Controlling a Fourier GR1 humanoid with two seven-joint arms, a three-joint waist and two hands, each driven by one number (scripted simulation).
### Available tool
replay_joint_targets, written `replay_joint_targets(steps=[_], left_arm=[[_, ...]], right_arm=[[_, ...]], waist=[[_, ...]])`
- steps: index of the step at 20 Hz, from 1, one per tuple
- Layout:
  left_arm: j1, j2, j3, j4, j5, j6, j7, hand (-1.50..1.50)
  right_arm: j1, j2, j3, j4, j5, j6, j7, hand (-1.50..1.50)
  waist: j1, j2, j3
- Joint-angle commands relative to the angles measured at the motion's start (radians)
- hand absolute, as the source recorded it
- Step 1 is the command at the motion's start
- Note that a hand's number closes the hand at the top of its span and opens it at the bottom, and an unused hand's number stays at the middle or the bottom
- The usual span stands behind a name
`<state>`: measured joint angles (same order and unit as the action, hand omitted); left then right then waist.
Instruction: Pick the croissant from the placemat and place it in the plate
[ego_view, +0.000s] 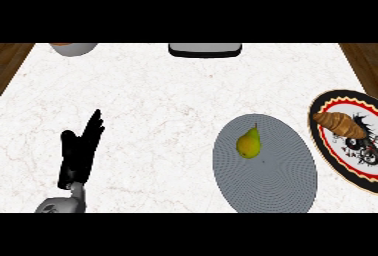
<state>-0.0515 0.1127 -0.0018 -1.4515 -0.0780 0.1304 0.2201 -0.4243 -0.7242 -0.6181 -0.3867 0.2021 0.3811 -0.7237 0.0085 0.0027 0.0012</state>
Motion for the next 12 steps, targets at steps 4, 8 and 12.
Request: replay_joint_targets(steps=[4, 8, 12], left_arm=[[0.023, -0.007, 0.006, -0.004, -0.008, -0.008, -0.020, 0.00], [0.033, -0.003, 0.008, -0.001, 0.002, -0.030, -0.022, 0.00], [0.024, -0.018, -0.019, -0.067, -0.027, -0.006, 0.040, 0.00]], right_arm=[[-0.014, -0.003, 0.042, 0.076, 0.003, -0.066, -0.033, -1.50], [-0.063, -0.007, 0.057, 0.100, 0.015, -0.144, 0.013, -1.50], [-0.069, -0.014, 0.062, 0.156, 0.021, -0.175, -0.028, -1.50]], waist=[[0.002, 0.000, 0.000], [0.004, 0.001, 0.000], [0.011, 0.003, 0.001]])
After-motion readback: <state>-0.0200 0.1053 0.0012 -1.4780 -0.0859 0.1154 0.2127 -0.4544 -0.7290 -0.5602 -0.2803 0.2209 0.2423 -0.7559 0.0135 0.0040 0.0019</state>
